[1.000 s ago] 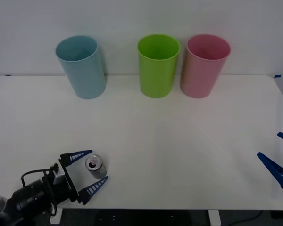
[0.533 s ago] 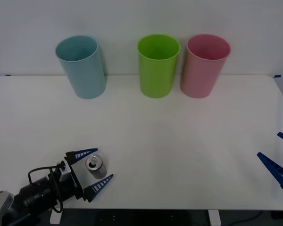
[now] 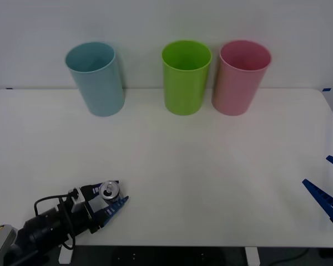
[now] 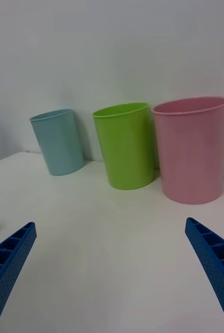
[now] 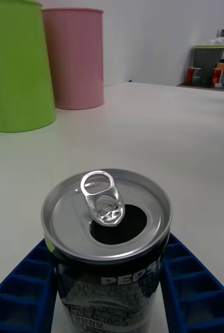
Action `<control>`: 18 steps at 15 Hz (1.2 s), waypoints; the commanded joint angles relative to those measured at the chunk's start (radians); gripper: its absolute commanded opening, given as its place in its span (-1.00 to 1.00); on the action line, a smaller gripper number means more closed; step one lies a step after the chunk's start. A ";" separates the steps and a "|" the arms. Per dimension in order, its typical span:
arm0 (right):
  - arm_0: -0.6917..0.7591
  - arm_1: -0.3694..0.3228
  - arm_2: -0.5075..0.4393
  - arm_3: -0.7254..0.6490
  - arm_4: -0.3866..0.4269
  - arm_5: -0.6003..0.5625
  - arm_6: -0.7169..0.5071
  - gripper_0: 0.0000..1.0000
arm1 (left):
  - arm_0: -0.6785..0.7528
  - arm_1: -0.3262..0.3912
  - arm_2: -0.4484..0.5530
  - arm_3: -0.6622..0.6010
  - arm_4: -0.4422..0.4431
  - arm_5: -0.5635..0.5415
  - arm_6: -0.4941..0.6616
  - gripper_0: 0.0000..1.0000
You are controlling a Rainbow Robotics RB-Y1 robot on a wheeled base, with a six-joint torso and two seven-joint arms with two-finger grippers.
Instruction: Grasp the object on the table and drop it into the matching bin: aluminum can to the light blue bin, PET bottle to the pink bin.
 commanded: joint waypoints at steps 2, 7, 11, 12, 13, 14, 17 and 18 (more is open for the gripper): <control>0.000 0.000 0.000 0.000 0.000 0.000 0.000 1.00 | 0.000 -0.003 0.000 0.000 0.000 0.004 0.003 -1.00; 0.000 0.000 0.000 0.000 0.000 0.000 0.000 1.00 | -0.003 -0.003 0.002 0.000 0.014 0.012 0.014 -1.00; 0.000 0.000 0.000 0.000 0.000 0.000 0.000 1.00 | -0.024 -0.003 -0.001 -0.002 0.034 0.041 0.029 -1.00; 0.000 0.000 0.000 0.000 0.000 0.000 0.000 1.00 | -0.035 -0.003 -0.008 0.000 0.046 0.052 0.041 -1.00; 0.000 0.000 0.000 0.000 0.000 0.000 0.000 1.00 | -0.040 -0.003 -0.011 0.000 0.058 0.064 0.047 -1.00; 0.000 0.000 0.000 0.000 0.000 0.000 0.000 1.00 | -0.047 -0.003 -0.011 -0.002 0.075 0.077 0.052 -1.00; 0.000 0.000 0.000 0.000 0.000 0.000 0.000 1.00 | -0.052 -0.003 0.000 -0.002 0.146 0.103 0.064 -1.00; 0.000 0.000 0.000 0.000 0.000 0.000 0.000 1.00 | -0.056 -0.003 0.002 -0.002 0.173 0.112 0.069 -1.00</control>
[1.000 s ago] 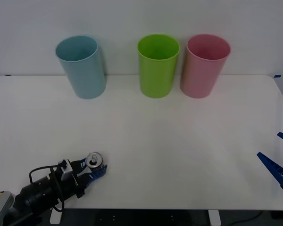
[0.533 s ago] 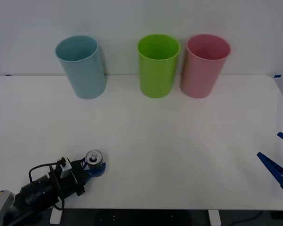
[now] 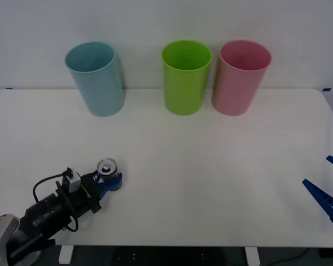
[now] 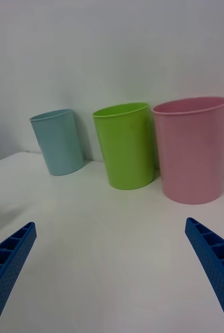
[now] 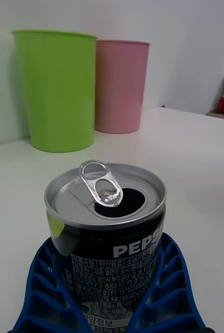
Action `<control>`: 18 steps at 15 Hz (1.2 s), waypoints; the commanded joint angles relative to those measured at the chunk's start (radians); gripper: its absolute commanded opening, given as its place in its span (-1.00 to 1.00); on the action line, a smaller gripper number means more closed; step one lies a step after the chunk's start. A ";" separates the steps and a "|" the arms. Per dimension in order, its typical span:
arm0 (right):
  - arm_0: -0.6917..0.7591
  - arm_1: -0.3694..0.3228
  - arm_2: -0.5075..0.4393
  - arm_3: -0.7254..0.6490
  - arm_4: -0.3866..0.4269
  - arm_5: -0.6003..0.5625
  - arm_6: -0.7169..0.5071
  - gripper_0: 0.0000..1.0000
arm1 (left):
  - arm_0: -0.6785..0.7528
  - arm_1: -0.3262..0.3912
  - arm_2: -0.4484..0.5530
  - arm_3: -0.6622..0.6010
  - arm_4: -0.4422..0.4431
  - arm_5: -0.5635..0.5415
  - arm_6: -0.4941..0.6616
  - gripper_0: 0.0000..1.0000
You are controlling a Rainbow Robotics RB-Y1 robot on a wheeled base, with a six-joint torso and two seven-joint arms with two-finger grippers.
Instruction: Grasp the object on the table and drop it into the matching bin: aluminum can to the light blue bin, PET bottle to the pink bin.
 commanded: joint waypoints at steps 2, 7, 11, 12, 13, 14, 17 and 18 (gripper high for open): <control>0.000 0.000 0.000 0.000 0.000 0.000 0.000 1.00 | -0.016 -0.001 0.025 -0.005 0.066 0.039 0.019 -1.00; 0.000 0.000 0.000 0.000 0.000 0.000 0.000 1.00 | -0.062 -0.001 0.097 -0.011 0.081 0.068 0.064 -1.00; 0.000 0.000 0.000 0.000 0.000 0.000 0.000 1.00 | -0.106 0.010 0.160 -0.013 0.080 0.072 0.107 -1.00; 0.000 0.000 0.000 0.000 0.000 0.000 0.000 1.00 | -0.115 0.027 0.163 -0.022 0.080 0.082 0.148 -1.00; 0.000 0.000 0.000 0.000 0.000 0.000 0.000 1.00 | -0.117 0.045 0.162 -0.053 0.070 0.103 0.193 -1.00; 0.000 0.000 0.000 0.000 0.000 0.000 0.000 1.00 | -0.115 0.068 0.162 -0.094 0.049 0.131 0.259 -1.00; 0.000 0.000 0.000 0.000 0.000 0.000 0.000 1.00 | -0.135 0.124 0.163 -0.171 0.046 0.158 0.429 -1.00; 0.000 0.000 0.000 0.000 0.000 0.000 0.000 1.00 | -0.152 0.142 0.163 -0.174 0.044 0.164 0.472 -1.00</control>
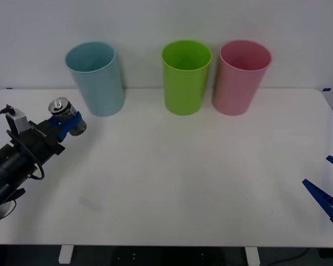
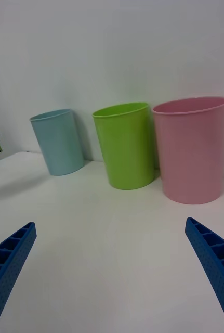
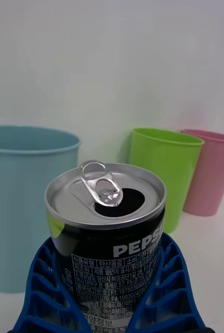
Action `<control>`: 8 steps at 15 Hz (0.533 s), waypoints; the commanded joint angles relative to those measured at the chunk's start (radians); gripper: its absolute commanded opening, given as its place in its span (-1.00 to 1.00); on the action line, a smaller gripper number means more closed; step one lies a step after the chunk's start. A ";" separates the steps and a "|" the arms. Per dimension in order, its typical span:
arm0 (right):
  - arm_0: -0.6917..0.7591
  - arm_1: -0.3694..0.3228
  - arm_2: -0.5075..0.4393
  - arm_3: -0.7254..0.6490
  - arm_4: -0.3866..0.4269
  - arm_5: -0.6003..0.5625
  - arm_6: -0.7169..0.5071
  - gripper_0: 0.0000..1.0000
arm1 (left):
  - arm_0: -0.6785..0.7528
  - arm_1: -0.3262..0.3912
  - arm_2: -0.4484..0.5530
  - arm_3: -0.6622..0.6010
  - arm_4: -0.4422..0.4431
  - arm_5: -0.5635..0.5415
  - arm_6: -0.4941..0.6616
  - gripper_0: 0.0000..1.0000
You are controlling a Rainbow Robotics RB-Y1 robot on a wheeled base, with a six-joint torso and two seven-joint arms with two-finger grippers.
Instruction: Grasp the object on the table and drop it into the matching bin: aluminum can to the light blue bin, PET bottle to the pink bin.
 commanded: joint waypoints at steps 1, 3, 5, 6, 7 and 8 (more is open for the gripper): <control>0.000 0.000 0.000 0.000 0.000 0.000 0.000 1.00 | -0.043 0.047 0.001 -0.014 -0.001 0.017 0.117 -1.00; 0.000 0.000 0.000 0.000 0.000 0.000 0.000 1.00 | -0.079 0.069 0.001 -0.014 -0.001 0.028 0.186 -1.00; 0.000 0.000 0.000 0.000 0.000 0.000 0.000 1.00 | -0.105 0.076 0.012 -0.014 -0.002 0.040 0.209 -1.00; 0.000 0.000 0.000 0.000 0.000 0.000 0.000 1.00 | -0.122 0.081 0.018 -0.013 -0.002 0.052 0.217 -1.00; 0.000 0.000 0.000 0.000 0.000 0.000 0.000 1.00 | -0.138 0.084 0.026 -0.014 -0.017 0.062 0.225 -1.00; 0.000 0.000 0.000 0.000 0.000 0.000 0.000 1.00 | -0.153 0.084 0.038 -0.013 -0.042 0.068 0.232 -1.00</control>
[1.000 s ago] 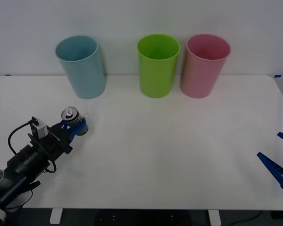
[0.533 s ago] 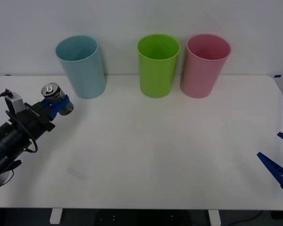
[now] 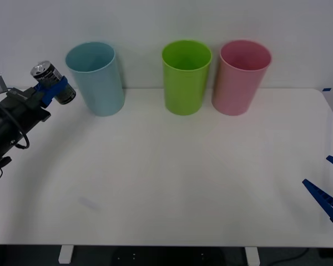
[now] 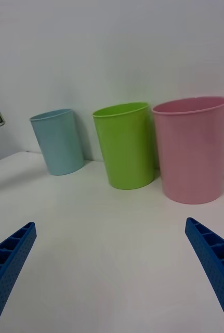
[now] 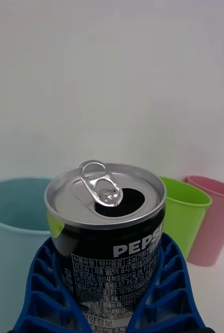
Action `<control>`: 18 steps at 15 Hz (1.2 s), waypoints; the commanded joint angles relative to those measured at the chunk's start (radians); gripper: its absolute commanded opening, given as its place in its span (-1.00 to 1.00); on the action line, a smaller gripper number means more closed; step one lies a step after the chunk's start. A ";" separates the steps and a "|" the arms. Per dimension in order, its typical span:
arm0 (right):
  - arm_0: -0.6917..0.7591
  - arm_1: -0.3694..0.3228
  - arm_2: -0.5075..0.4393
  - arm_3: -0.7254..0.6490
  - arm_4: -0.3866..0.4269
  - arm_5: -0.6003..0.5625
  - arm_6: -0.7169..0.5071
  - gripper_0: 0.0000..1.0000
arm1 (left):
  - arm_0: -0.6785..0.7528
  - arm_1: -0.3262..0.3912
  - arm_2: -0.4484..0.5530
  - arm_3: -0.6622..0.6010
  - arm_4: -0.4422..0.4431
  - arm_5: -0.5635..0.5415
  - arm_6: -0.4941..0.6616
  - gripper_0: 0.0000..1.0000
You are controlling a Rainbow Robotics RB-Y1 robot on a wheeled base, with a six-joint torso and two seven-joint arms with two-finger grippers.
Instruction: Grasp the object on the table and drop it into the matching bin: aluminum can to the light blue bin, PET bottle to the pink bin.
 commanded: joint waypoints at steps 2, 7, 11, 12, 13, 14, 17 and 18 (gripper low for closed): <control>0.000 0.000 0.000 0.000 0.000 0.000 0.000 1.00 | -0.057 0.001 0.030 0.001 -0.062 0.038 0.026 -1.00; 0.000 0.000 0.000 0.000 0.000 0.000 0.000 1.00 | -0.138 0.001 0.041 0.001 -0.154 0.143 0.058 -0.99; 0.000 0.000 0.000 0.000 0.000 0.000 0.000 1.00 | -0.209 0.001 0.001 0.012 -0.229 0.246 0.096 -0.99; 0.000 0.000 0.000 0.000 0.000 0.000 0.000 1.00 | -0.230 0.002 -0.018 0.033 -0.235 0.266 0.101 -0.99; 0.000 0.000 0.000 0.000 0.000 0.000 0.000 1.00 | -0.250 0.001 -0.028 0.059 -0.246 0.275 0.102 -0.99; 0.000 0.000 0.000 0.000 0.000 0.000 0.000 1.00 | -0.281 0.001 -0.034 0.096 -0.277 0.285 0.102 -0.99; 0.000 0.000 0.000 0.000 0.000 0.000 0.000 1.00 | -0.356 0.001 -0.065 0.179 -0.312 0.317 0.102 -0.99; 0.000 0.000 0.000 0.000 0.000 0.000 0.000 1.00 | -0.388 0.001 -0.082 0.216 -0.318 0.335 0.099 -0.99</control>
